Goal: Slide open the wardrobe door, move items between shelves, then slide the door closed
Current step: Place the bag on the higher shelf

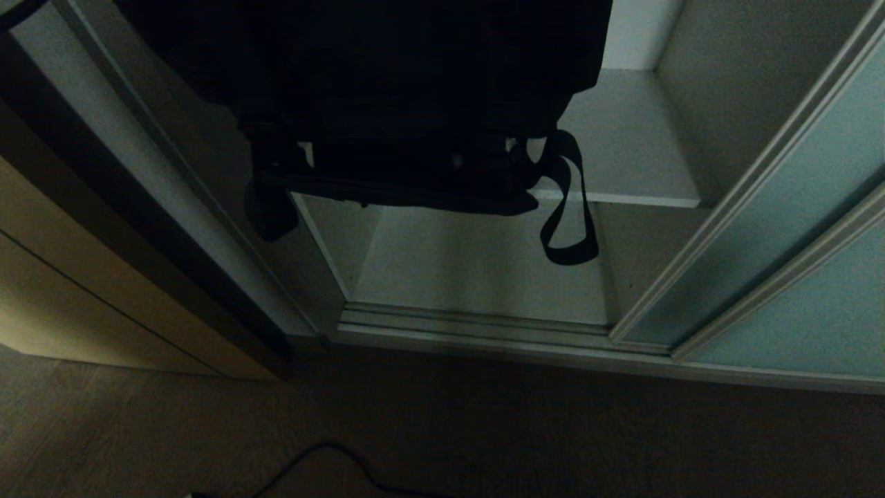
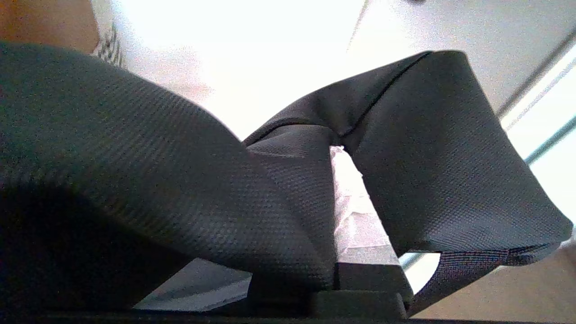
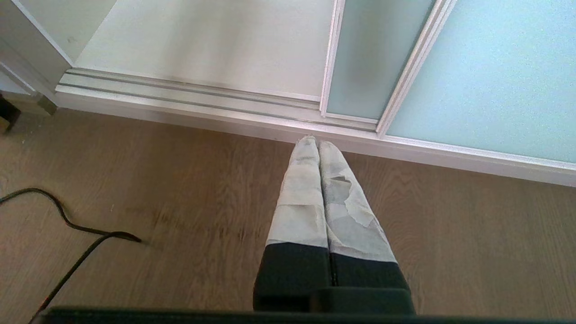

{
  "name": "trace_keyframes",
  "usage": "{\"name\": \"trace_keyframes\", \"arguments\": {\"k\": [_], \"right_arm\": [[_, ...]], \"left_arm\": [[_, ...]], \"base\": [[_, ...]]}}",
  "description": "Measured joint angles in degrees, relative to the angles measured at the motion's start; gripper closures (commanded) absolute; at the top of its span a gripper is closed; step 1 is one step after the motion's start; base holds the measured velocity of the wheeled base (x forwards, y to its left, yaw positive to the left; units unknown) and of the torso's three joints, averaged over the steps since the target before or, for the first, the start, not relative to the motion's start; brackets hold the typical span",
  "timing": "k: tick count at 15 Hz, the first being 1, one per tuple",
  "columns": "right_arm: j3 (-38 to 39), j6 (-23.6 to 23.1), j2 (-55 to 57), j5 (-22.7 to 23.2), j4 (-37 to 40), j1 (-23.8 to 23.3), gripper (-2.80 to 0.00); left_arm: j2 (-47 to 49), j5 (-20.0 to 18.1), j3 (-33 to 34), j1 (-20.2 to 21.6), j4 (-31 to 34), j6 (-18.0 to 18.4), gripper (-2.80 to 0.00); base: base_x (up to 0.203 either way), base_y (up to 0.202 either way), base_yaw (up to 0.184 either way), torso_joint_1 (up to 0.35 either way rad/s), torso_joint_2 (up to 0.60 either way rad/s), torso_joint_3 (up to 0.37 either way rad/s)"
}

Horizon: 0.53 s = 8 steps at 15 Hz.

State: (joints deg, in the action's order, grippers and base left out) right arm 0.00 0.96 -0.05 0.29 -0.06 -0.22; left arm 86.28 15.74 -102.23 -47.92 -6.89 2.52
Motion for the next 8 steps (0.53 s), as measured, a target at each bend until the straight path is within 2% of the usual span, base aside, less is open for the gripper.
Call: {"name": "trace_keyframes", "arguments": {"k": [3, 4, 8], "right_arm": [[0.0, 0.0, 0.0, 0.0, 0.0, 0.0, 0.00], [0.0, 0.0, 0.0, 0.0, 0.0, 0.0, 0.00], [0.0, 0.0, 0.0, 0.0, 0.0, 0.0, 0.00]], "left_arm": [[4.8, -0.3, -6.9, 0.0, -0.3, 1.0, 0.00], [5.8, -0.6, -7.8, 0.0, -0.3, 2.5, 0.00], [7.7, -0.6, -8.5, -1.1, -0.6, 2.7, 0.00]], "base": [[0.000, 0.000, 0.000, 0.000, 0.00, 0.000], [0.000, 0.000, 0.000, 0.000, 0.00, 0.000], [0.000, 0.000, 0.000, 0.000, 0.00, 0.000]]}}
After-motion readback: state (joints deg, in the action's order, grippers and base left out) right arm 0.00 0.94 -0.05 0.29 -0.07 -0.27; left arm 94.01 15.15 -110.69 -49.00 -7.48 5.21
